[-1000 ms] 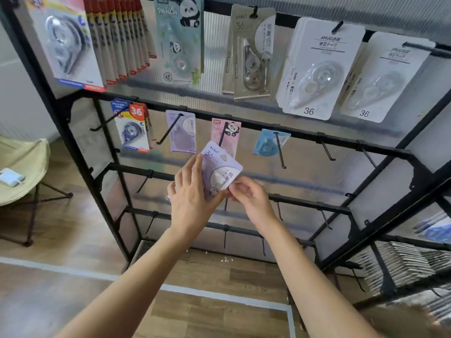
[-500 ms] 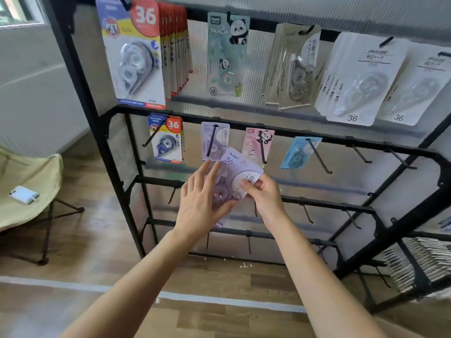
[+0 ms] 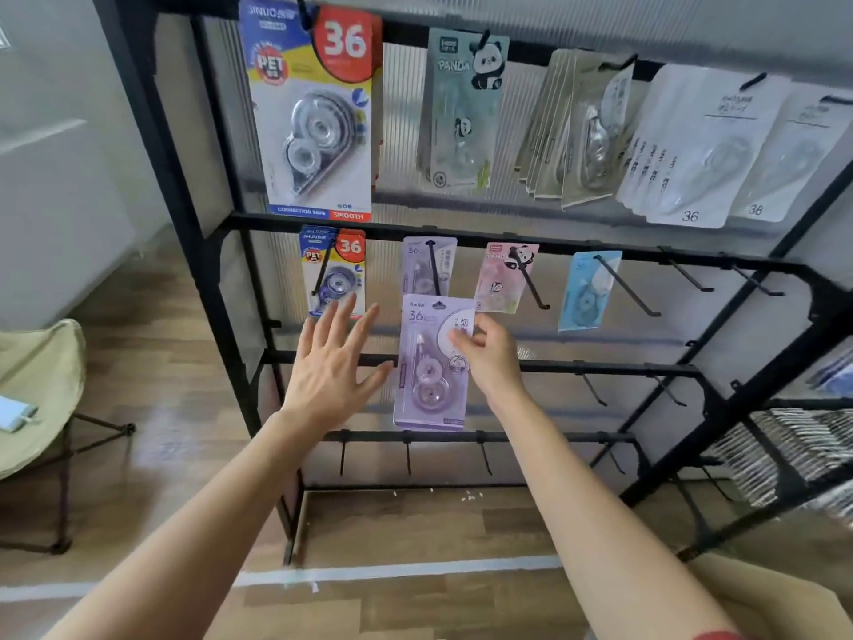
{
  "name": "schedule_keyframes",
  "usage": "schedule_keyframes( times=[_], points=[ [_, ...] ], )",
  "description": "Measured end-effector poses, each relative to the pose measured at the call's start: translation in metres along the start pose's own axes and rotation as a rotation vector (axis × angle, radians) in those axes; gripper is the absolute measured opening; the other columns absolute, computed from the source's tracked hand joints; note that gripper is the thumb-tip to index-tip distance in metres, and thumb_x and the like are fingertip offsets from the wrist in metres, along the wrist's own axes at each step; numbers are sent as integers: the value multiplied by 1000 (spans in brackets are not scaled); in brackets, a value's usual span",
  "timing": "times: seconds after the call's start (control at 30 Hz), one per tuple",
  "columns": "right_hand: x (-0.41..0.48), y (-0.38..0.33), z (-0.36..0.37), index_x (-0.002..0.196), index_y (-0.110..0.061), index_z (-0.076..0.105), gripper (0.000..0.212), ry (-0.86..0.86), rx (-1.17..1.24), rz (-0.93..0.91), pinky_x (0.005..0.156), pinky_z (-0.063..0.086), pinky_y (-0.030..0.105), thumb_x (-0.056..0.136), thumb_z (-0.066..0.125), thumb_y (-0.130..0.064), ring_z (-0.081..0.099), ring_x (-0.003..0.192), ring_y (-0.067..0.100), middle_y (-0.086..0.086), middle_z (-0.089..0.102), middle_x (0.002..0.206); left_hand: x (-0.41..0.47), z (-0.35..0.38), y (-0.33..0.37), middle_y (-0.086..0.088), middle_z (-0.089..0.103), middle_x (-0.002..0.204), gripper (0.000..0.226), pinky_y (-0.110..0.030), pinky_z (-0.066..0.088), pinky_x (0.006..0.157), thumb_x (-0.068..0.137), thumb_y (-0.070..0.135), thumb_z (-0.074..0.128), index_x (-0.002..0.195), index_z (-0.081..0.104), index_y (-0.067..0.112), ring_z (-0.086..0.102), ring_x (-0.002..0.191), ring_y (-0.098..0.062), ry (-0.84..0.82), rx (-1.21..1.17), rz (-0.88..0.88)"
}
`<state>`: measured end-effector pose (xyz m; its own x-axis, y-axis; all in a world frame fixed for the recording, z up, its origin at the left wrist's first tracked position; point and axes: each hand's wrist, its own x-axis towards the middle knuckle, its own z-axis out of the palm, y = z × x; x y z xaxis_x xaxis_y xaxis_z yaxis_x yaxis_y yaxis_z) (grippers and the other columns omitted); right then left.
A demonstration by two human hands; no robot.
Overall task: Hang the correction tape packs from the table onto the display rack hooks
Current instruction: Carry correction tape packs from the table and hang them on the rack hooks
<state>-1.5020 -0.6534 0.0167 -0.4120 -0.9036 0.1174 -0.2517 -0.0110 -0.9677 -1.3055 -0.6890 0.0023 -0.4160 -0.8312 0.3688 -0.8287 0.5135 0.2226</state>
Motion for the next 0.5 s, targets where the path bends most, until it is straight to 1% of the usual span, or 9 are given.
schedule_keyframes(
  times=[0.1, 0.13, 0.23, 0.27, 0.3, 0.37, 0.43, 0.47, 0.5],
  points=[
    [5, 1, 3, 93, -14, 59, 6, 31, -18, -7, 64, 47, 19, 92, 62, -9, 61, 79, 13, 3, 66, 90, 5, 0, -5, -7, 10, 160, 75, -44, 0, 118, 88, 62, 30, 153, 17, 25, 5, 148, -28, -6, 14, 16],
    [7, 3, 3, 93, -12, 60, 4, 50, -26, -10, 62, 45, 18, 92, 61, -9, 61, 78, 12, 2, 66, 89, 7, 0, -7, -8, 10, 160, 74, -44, -1, 118, 89, 61, 31, 153, 17, 25, 5, 148, -28, 2, 12, 23],
    [15, 9, 2, 93, -12, 61, 0, 50, -25, 9, 61, 44, 15, 93, 61, -12, 60, 76, 8, -1, 65, 86, 14, 0, -12, -9, 11, 160, 82, -45, -3, 117, 82, 67, 16, 153, 15, 25, 5, 148, -29, 16, 17, 28],
    [19, 11, 2, 91, -12, 60, 1, 44, -25, 14, 61, 43, 16, 93, 61, -12, 59, 75, 8, -1, 65, 85, 18, 0, -13, -9, 9, 160, 82, -44, -5, 117, 82, 68, 14, 153, 12, 26, 3, 148, -28, 7, 32, 30],
    [25, 12, 2, 88, -12, 59, 5, 44, -32, 8, 61, 42, 17, 92, 61, -12, 58, 73, 8, -1, 64, 81, 21, 0, -15, -9, 8, 160, 80, -44, -6, 117, 84, 67, 16, 152, 11, 26, 2, 148, -27, 4, 44, 31],
    [38, 14, 5, 78, -13, 56, 15, 52, -59, -6, 58, 40, 16, 92, 62, -11, 55, 67, 8, -2, 61, 74, 28, -3, -16, -13, 19, 158, 75, -45, 3, 117, 87, 60, 27, 152, 21, 22, 14, 146, -31, 50, 45, 45],
    [52, 15, 9, 80, -8, 59, 13, 54, -85, -3, 61, 41, 21, 92, 63, -13, 55, 69, 12, 2, 62, 75, 36, -6, -16, -16, 33, 152, 70, -47, 15, 115, 88, 54, 31, 148, 34, 17, 28, 141, -35, 109, 55, 81],
    [59, 16, 10, 81, -7, 60, 13, 53, -95, 0, 63, 42, 22, 92, 63, -13, 55, 70, 13, 2, 62, 76, 41, -7, -17, -16, 35, 151, 68, -47, 17, 114, 88, 52, 33, 146, 36, 16, 31, 139, -36, 132, 67, 99],
    [66, 16, 12, 80, -10, 59, 13, 48, -98, 4, 61, 43, 19, 92, 62, -13, 55, 69, 11, 0, 62, 76, 47, -8, -19, -16, 36, 150, 67, -46, 16, 114, 88, 50, 35, 146, 37, 16, 32, 138, -36, 151, 80, 112]
  ],
)
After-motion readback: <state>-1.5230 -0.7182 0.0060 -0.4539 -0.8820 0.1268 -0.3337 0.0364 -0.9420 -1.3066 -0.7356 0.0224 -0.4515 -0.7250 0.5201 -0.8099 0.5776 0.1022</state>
